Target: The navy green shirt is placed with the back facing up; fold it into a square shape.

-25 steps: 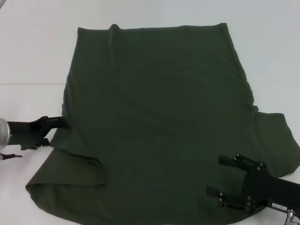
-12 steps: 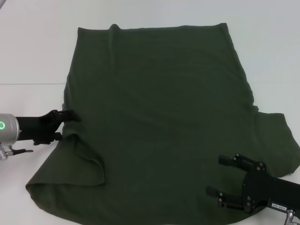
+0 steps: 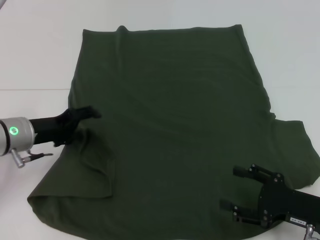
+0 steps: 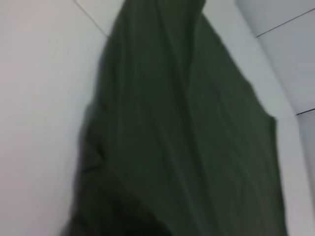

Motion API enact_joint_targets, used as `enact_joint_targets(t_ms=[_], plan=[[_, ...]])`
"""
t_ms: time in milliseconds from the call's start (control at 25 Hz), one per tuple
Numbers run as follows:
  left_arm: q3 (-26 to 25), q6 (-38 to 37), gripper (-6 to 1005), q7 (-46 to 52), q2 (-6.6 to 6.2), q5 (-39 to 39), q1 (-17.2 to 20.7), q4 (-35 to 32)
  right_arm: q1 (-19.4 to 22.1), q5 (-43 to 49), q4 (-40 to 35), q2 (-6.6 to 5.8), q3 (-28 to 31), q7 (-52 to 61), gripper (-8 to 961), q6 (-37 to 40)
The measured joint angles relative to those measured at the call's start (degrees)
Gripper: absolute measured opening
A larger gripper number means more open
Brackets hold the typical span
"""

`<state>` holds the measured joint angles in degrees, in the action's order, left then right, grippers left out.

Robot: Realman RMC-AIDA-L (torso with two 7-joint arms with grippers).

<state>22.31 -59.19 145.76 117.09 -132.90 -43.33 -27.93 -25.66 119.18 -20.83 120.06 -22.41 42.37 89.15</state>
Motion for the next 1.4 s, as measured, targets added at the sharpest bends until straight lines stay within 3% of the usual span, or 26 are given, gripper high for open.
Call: enact_joint_targets(t_ms=[160,440,560,680,800,840,1080,1400], plan=[[-0.11,-0.47,903,-2.45,0.1,6.53,1.1,2.47,0.01,0.0,0.02,0.02,0.0,0.0,886,0.0],[-0.18,-0.67,903,-3.04,0.88,9.36,1.93,2.97,0.16,0.0,0.34,0.09,0.0,-0.49,886,-0.02],[-0.24,-3.18,903,-3.68,0.67,10.4,2.61,2.57,0.19,-0.09,0.44,0.09,0.06,-0.69,886,-0.03],[-0.47,-9.47,903,-7.91,0.02,11.5,3.84,0.94,0.45,-1.31,0.61,0.06,0.22,-0.15,886,0.61],[-1.67,-21.33,903,-17.51,-1.21,12.56,5.59,-2.18,0.83,-3.78,0.42,-0.08,0.26,2.77,887,3.13],[-1.67,-21.33,903,-17.51,-1.21,12.56,5.59,-2.18,0.83,-3.78,0.42,-0.08,0.26,2.77,887,3.13],[-2.41,-38.9,903,-38.54,-2.06,10.63,8.41,-8.24,1.1,-6.63,-1.69,-0.39,0.27,13.8,887,6.21],[10.22,-41.12,903,-54.97,1.9,0.02,12.75,-19.05,1.14,-7.86,-12.19,-0.48,-0.45,39.95,887,9.23]])
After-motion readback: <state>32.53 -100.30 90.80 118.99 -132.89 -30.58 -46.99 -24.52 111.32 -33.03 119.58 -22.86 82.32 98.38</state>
